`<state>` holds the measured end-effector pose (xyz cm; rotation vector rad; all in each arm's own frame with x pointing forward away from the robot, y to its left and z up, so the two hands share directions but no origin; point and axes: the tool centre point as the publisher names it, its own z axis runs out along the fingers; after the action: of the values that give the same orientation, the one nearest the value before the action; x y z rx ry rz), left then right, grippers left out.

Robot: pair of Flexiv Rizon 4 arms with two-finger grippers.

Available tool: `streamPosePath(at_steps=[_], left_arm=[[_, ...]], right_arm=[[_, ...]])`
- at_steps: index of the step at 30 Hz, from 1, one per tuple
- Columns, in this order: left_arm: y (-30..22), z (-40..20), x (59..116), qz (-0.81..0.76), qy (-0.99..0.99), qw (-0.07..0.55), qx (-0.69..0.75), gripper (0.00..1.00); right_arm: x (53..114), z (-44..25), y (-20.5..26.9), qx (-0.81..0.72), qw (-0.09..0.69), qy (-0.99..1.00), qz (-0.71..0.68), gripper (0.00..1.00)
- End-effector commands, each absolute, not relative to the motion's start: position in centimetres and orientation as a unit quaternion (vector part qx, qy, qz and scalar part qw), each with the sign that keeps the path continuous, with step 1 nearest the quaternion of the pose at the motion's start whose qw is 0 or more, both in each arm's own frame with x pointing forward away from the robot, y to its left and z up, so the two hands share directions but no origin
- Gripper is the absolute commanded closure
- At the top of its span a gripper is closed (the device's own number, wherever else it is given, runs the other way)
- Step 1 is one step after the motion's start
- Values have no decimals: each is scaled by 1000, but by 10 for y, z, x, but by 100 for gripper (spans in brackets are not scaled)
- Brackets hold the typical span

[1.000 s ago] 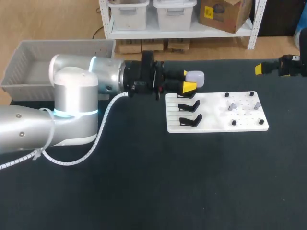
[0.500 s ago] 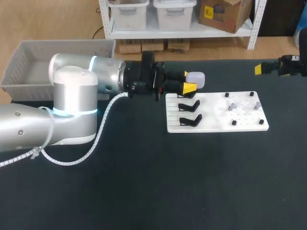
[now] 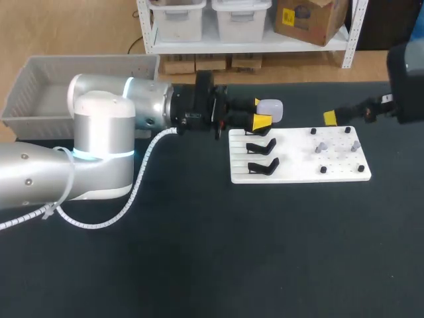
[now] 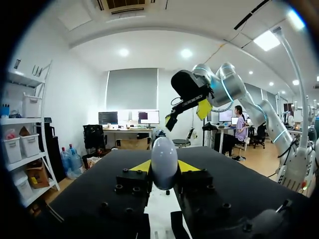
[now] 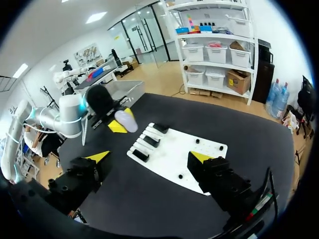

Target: Pick up each earbud case from the left stands, insert the matching earbuds, close the lid, and place the case in the box.

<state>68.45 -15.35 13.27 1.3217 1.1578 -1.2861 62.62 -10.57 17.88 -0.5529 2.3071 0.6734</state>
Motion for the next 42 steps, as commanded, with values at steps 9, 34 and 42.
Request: streamPosePath(at_steps=[9,34,42], left_arm=[[-153,132,684,-523,471,465,537,100],[-153,132,684,-523,471,465,537,100],[-153,132,684,-523,471,465,537,100]], right_arm=[[629,172,-47,-250,285,880,287,0],[663,143,-18,-239,235,892,304,0],[669,140,-19,-230,235,894,305,0]])
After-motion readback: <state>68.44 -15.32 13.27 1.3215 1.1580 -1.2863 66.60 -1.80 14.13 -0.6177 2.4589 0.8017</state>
